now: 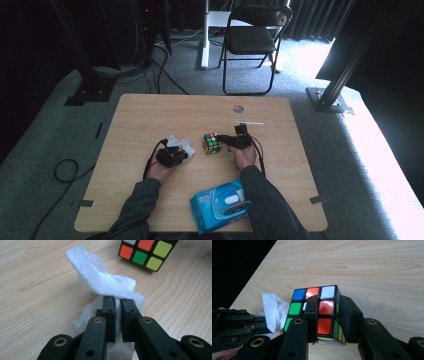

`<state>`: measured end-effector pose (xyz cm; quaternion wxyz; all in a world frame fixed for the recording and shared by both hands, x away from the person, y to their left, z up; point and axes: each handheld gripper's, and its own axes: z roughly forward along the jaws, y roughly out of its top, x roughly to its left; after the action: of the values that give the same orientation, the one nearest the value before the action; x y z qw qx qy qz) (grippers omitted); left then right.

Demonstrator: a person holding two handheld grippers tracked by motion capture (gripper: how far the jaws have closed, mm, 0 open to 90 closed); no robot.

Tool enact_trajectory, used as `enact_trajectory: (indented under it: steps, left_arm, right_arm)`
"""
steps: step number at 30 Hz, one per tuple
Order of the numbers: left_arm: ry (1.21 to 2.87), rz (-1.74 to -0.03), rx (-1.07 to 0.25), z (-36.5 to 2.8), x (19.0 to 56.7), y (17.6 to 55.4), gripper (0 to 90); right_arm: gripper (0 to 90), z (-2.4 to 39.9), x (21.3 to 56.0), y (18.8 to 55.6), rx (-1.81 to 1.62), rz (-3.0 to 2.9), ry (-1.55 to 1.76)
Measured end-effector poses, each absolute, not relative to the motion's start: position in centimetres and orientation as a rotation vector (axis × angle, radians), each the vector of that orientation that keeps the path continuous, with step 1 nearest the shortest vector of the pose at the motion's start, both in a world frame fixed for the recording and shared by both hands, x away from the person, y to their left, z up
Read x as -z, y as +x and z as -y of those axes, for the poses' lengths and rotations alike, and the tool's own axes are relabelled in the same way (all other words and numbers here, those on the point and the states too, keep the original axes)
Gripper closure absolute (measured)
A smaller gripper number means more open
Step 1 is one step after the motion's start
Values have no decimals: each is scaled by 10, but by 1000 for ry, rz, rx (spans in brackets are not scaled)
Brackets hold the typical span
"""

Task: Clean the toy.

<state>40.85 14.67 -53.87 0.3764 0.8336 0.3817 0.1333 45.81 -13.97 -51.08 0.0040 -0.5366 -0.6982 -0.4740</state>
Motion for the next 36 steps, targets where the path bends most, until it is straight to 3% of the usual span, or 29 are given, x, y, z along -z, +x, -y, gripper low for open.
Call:
enact_trajectory:
  steps: [24, 25, 36]
  left_arm:
    - [2132, -976, -341, -147, 539, 408, 835]
    - [2131, -977, -341, -147, 539, 408, 835]
    - [2133, -974, -340, -147, 539, 409, 834]
  right_arm:
    - [733, 155, 508, 455, 1492, 2183, -1802]
    - [846, 155, 508, 454, 1489, 2198, -1806]
    - [748, 153, 509, 447, 1466, 2317, -1769]
